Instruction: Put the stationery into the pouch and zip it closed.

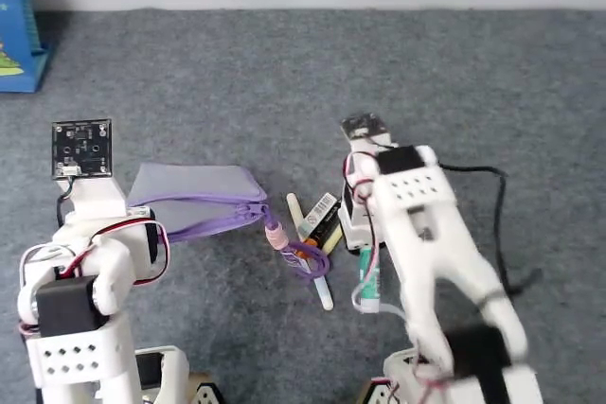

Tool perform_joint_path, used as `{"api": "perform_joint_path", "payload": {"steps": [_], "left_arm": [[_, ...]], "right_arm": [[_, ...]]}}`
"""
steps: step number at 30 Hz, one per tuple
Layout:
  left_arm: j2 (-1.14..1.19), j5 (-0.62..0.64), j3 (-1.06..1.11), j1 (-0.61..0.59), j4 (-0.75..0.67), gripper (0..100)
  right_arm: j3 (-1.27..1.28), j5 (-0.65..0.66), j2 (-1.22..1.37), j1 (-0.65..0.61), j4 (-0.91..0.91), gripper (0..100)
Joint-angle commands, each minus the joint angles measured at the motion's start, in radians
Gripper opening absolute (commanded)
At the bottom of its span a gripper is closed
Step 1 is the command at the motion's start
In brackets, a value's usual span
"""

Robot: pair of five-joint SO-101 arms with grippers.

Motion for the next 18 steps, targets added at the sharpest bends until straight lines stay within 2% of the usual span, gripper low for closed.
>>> {"api": "perform_joint_path", "payload": {"steps": [1,8,14,18], "left_arm": [[0.006,0.008,-0.016,0.008,-0.034,1],[0.014,0.009,-0.101,0.011,-0.015,1],[0.014,0.014,-0.139,0.112,0.008,1],[0.014,0.014,-0.133,0.123,0.006,1]], "right_arm": [[-0.041,0.003,-0.223,0.010,0.058,0.9],[-0.043,0.002,-0.535,0.005,0.050,0.8],[-0.043,0.000,-0.740,0.005,-0.005,0.8],[-0.041,-0.040,-0.845,-0.045,-0.035,0.8]]}}
